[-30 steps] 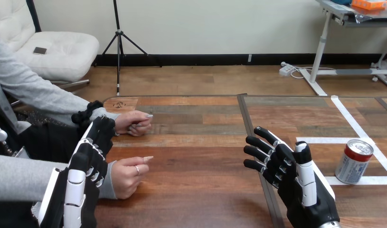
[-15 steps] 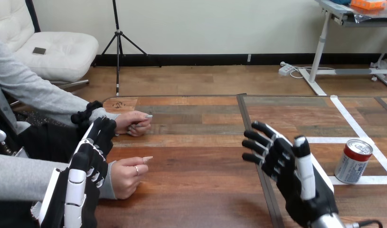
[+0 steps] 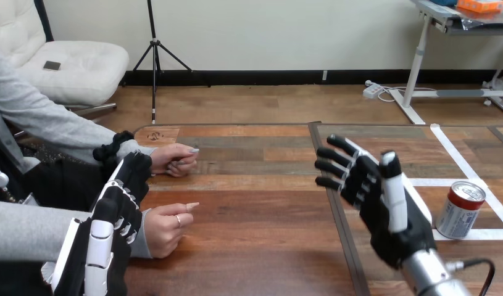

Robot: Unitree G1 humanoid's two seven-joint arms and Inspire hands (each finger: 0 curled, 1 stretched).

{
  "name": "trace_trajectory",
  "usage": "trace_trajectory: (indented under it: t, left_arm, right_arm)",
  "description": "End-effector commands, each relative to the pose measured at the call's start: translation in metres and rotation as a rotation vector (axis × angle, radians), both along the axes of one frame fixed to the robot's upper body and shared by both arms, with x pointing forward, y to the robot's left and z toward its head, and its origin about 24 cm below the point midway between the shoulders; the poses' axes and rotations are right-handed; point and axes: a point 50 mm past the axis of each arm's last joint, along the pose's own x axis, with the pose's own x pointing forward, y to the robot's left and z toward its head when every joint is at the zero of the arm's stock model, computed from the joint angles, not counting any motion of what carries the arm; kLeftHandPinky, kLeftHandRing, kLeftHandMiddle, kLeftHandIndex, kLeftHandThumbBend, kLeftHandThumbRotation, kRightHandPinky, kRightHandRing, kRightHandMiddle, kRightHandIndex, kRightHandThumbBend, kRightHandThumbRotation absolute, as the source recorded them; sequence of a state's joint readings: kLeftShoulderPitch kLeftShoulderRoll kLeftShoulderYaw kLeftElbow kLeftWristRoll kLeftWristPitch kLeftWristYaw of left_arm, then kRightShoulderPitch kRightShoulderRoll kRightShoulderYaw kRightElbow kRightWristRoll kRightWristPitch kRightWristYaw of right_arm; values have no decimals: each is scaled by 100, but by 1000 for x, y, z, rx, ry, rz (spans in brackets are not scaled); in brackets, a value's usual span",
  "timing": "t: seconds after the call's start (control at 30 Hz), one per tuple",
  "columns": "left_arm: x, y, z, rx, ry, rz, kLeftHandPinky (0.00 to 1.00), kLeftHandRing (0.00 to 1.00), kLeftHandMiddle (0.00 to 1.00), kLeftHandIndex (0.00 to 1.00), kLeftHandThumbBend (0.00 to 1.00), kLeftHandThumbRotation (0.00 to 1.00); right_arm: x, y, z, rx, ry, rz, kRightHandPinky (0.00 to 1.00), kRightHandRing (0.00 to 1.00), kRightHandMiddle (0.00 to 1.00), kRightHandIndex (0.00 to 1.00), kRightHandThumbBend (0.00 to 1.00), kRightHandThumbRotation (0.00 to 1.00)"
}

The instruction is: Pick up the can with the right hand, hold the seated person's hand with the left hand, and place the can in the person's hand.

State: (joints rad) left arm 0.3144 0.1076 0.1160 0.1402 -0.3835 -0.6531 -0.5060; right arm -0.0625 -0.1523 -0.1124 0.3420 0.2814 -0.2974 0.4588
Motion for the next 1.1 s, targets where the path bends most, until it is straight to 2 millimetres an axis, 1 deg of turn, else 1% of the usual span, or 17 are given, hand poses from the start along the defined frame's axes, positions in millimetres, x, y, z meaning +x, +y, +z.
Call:
trace_trajectory:
  t: [0.0,0.3,0.4,0.7,0.8,1.07]
  left_arm:
    - [10,-2,13,4,-67,-23,100,97,94,93,57,100]
    - [11,-1,10,6,-76,-32,100,97,94,93,56,100]
    - [11,-1,9,7,-79,-35,100,97,94,93,56,100]
    - [11,0,7,9,-76,-37,100,97,93,92,57,100]
    - [11,0,7,10,-76,-39,100,97,93,92,57,100]
    - [11,1,8,23,-80,-38,100,97,94,92,57,100]
  right_arm:
    - [25,-11,29,-44,-119,-33,81,86,85,87,89,100]
    - [39,-21,40,-71,-140,-77,83,87,86,87,90,100]
    - [44,-25,43,-77,-145,-88,86,88,86,87,91,100]
    - [54,-36,51,-89,-152,-130,88,88,87,87,91,100]
    - [57,-39,52,-97,-150,-157,88,88,86,86,91,100]
    - [64,-48,55,-122,-146,-195,84,86,86,86,91,100]
